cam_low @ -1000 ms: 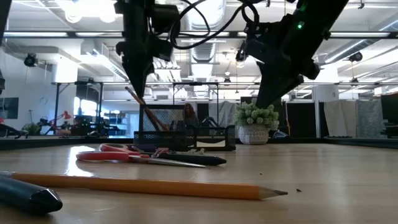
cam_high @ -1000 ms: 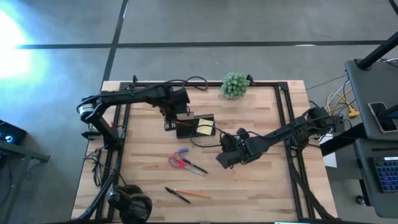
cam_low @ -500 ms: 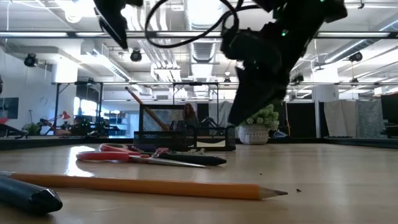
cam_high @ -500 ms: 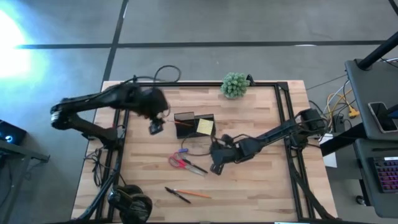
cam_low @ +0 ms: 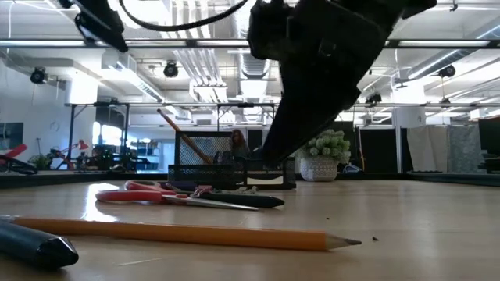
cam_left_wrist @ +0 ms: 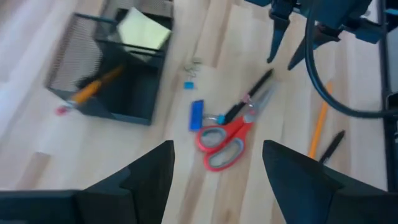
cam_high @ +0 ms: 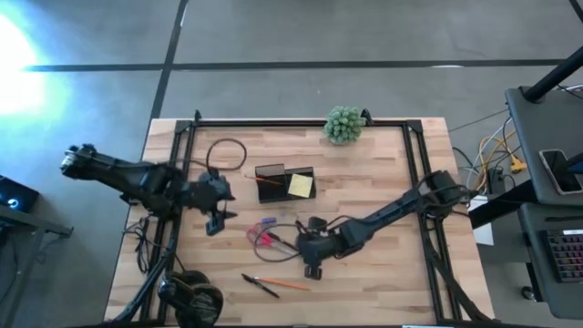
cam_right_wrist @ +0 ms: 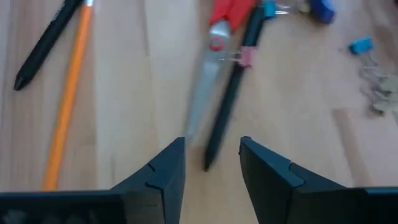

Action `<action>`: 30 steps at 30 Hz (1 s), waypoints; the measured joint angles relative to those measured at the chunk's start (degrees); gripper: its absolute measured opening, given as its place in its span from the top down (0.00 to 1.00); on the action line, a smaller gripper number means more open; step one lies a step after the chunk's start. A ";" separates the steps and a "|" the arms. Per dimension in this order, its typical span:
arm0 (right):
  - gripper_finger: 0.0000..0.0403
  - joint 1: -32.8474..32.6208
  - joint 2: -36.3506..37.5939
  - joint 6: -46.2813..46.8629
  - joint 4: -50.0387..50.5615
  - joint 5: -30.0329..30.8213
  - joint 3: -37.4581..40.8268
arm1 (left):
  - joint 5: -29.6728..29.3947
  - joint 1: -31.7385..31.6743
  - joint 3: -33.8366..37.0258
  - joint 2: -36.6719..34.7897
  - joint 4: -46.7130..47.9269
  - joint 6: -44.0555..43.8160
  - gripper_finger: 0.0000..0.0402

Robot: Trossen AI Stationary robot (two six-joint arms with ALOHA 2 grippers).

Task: Pick and place office supplies into organizer
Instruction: Put the top black pen into the desk organizer

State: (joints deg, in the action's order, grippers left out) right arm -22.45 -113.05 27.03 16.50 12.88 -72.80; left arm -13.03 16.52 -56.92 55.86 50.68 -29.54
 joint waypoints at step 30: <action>0.95 2.07 -9.58 7.03 11.42 2.89 -11.03 | -2.68 6.18 7.85 2.60 -11.79 -1.20 0.43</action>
State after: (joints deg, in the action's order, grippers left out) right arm -20.38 -122.63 34.06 27.92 15.77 -83.83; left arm -15.71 22.70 -49.08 58.46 38.89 -30.74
